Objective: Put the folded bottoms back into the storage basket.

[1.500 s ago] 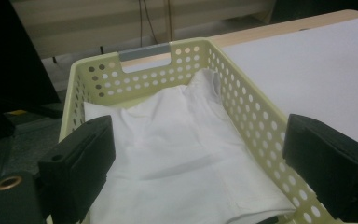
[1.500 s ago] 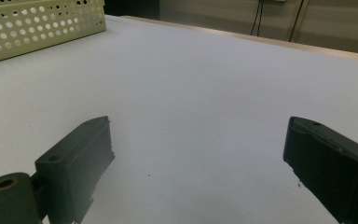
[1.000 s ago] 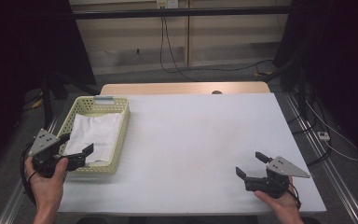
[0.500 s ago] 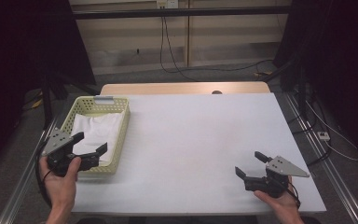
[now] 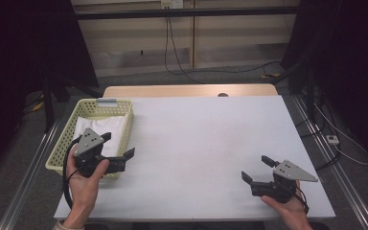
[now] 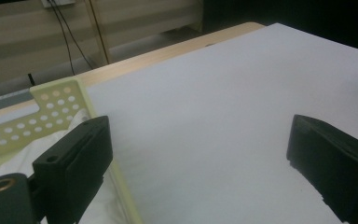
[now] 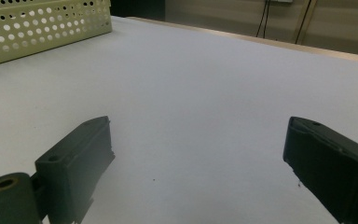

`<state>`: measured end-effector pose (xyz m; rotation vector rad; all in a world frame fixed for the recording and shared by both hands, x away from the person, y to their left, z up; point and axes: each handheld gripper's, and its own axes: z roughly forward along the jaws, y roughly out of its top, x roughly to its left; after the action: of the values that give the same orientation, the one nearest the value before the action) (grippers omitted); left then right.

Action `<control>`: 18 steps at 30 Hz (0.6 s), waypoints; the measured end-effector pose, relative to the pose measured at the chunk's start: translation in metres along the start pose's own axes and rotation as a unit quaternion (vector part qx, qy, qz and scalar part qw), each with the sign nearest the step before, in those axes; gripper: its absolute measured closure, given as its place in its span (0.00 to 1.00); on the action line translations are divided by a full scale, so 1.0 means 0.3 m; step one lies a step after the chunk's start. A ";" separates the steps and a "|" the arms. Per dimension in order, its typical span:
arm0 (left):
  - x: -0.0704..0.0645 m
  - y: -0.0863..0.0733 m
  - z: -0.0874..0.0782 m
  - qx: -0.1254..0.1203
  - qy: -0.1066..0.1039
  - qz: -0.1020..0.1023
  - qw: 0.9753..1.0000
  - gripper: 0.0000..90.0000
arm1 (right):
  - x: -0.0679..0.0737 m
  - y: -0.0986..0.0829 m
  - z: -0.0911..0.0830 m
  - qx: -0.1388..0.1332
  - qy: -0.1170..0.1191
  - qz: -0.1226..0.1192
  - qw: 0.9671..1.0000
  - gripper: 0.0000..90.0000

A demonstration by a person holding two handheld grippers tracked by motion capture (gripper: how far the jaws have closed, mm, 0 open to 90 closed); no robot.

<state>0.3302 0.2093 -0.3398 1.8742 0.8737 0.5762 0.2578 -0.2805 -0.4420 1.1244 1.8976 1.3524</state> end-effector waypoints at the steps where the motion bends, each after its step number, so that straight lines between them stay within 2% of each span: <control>1: -0.007 0.004 0.010 -0.004 -0.001 0.002 1.000 0.07 | 0.000 0.000 0.000 0.000 0.000 0.000 1.000 0.09; 3: -0.016 0.010 0.024 -0.006 -0.009 0.002 1.000 0.07 | 0.000 0.000 -0.001 0.000 0.000 0.000 1.000 0.09; 5: -0.026 0.017 0.037 -0.004 -0.006 0.009 1.000 0.07 | 0.000 0.000 -0.001 0.000 -0.001 0.000 1.000 0.09; 10: -0.047 0.027 0.076 -0.003 -0.012 0.012 1.000 0.07 | 0.000 0.000 0.000 0.000 0.000 0.000 1.000 0.09; 11: -0.052 0.028 0.084 0.003 -0.012 0.015 1.000 0.07 | 0.000 0.000 0.000 0.000 0.000 0.000 1.000 0.09; 12: -0.054 0.028 0.093 0.007 -0.016 0.020 1.000 0.07 | 0.000 0.000 0.000 0.000 0.000 -0.001 1.000 0.09; 18: -0.095 -0.004 0.152 0.022 -0.040 0.022 0.999 0.07 | 0.001 0.000 0.000 0.000 0.001 -0.001 1.000 0.09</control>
<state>0.3437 0.1619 -0.3614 1.9460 0.7999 0.5085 0.2576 -0.2803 -0.4420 1.1205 1.8997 1.3521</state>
